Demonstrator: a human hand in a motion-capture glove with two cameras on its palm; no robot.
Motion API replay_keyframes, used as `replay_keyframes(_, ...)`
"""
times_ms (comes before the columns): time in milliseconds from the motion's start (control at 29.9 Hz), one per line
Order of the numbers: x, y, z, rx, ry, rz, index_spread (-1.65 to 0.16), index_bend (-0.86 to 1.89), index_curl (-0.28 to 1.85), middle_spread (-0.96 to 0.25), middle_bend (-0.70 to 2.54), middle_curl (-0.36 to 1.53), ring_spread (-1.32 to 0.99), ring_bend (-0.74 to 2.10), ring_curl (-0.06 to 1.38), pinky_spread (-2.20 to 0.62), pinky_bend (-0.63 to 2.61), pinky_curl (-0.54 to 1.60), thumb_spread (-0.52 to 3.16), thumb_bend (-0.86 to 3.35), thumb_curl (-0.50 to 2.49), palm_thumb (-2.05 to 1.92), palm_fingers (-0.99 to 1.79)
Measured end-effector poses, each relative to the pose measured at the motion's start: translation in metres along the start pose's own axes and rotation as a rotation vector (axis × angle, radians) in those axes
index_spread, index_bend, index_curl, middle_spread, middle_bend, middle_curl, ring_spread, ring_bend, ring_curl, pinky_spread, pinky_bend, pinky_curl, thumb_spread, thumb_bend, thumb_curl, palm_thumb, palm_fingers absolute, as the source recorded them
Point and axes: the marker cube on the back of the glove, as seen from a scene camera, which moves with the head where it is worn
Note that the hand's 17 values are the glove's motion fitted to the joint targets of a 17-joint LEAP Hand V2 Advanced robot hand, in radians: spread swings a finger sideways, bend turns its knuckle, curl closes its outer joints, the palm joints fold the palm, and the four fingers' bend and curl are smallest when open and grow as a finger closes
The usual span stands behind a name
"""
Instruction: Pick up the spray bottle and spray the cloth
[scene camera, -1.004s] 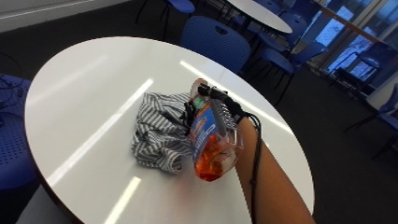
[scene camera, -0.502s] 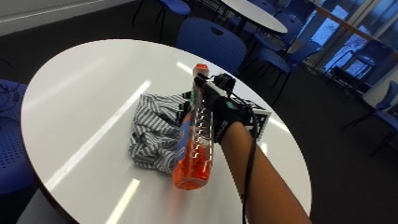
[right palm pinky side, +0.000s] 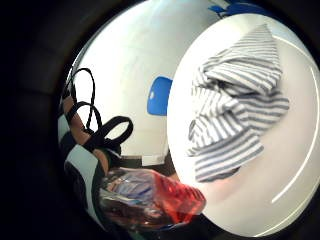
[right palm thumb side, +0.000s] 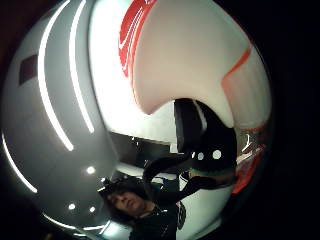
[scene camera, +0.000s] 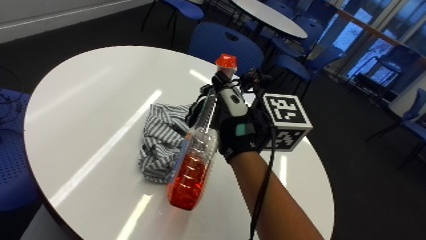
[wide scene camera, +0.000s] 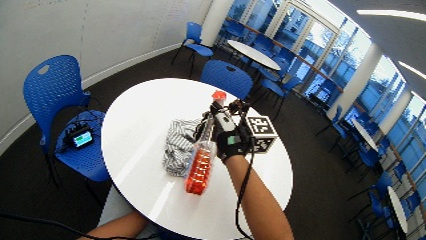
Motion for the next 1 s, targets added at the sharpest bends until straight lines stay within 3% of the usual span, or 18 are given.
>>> replay_keyframes(368, -0.038, 0.045, -0.002, 0.097, 0.167, -0.389, -0.25, 0.13, 0.37, -0.12, 0.71, 0.5, -0.16, 0.84, 0.44, -0.17, 0.43, 0.38, 1.37, -0.01, 0.33, 0.65, 1.3)
replay_keyframes(636, -0.023, 0.038, -0.016, 0.125, 0.167, -0.444, -0.25, 0.13, 0.37, -0.12, 0.71, 0.5, -0.16, 0.84, 0.44, -0.17, 0.43, 0.38, 1.37, -0.01, 0.33, 0.64, 1.3)
replay_keyframes(1004, -0.083, -0.015, 0.033, 0.251, 0.302, -0.622, -0.25, 0.12, 0.37, -0.11, 0.71, 0.5, -0.16, 0.85, 0.45, -0.18, 0.44, 0.38, 1.37, -0.01, 0.32, 0.64, 1.31)
